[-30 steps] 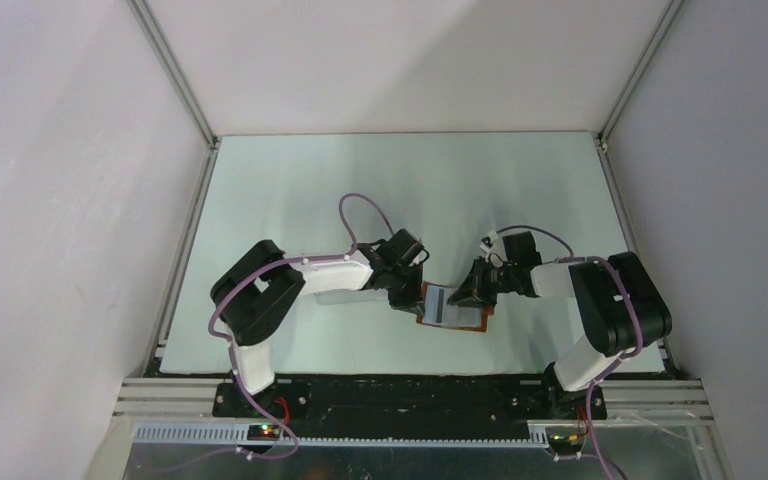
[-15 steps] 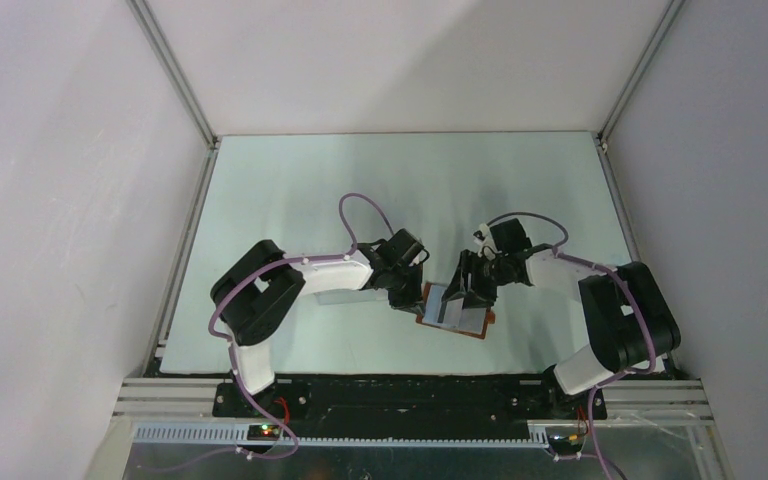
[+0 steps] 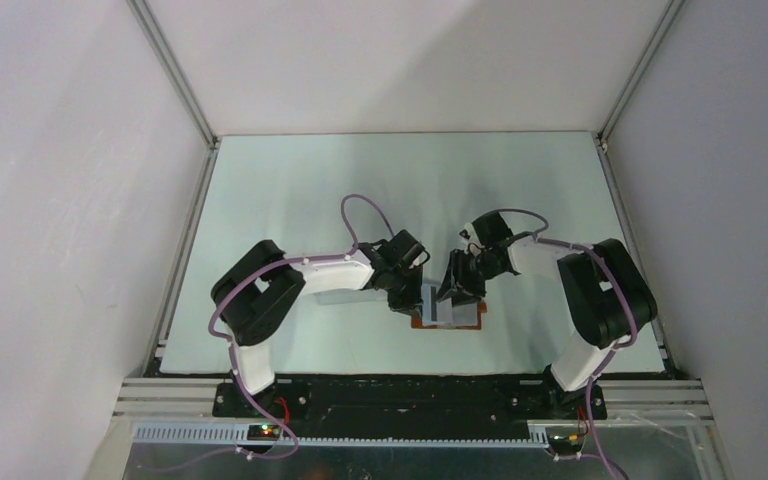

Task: Put the credit cards into the card holder
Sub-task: Insert the credit card into the card holder.

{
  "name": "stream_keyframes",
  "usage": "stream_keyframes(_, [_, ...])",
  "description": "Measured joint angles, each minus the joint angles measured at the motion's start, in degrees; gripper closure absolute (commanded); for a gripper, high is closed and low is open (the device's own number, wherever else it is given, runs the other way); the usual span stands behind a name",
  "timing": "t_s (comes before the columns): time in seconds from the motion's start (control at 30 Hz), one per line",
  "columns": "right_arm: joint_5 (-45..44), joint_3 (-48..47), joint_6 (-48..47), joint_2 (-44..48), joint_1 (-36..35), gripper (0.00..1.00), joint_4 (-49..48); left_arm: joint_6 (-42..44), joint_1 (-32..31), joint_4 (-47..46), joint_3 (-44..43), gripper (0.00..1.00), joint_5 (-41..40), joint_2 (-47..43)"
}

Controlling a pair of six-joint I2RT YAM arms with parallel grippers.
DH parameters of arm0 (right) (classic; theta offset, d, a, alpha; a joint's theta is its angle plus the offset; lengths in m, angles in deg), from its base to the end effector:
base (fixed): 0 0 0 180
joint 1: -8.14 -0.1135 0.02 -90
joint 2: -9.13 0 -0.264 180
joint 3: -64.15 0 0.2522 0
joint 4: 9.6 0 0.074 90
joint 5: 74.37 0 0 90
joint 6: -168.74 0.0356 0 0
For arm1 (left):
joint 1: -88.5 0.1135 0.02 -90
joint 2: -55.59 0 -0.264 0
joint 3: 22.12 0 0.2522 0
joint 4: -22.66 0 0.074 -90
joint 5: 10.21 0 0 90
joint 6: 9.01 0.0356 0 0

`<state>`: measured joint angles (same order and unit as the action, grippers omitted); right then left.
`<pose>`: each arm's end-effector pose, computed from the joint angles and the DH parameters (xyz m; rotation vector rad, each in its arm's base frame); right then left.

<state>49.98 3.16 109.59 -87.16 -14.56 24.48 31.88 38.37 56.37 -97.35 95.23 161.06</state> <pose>0.2609 0.1309 0.1334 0.0436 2.9170 1.0424 0.2209 -0.2792 0.1436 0.1187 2.9482 -0.7787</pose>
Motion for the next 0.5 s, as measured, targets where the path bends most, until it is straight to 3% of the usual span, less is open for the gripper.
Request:
stream_keyframes(0.2, [0.6, -1.3, 1.1, -1.4, -1.2, 0.59, -0.5, 0.0, -0.3, 0.6, -0.1, 1.00, 0.2, 0.0])
stream_keyframes(0.37, [0.6, -1.3, 2.0, -1.4, -1.5, 0.77, -0.7, 0.1, -0.4, 1.4, -0.3, 0.99, 0.2, 0.0])
stream_keyframes(0.5, [1.7, -1.3, 2.9, -1.4, -1.5, 0.81, -1.4, 0.3, -0.4, 3.5, -0.9, 0.97, 0.1, 0.0])
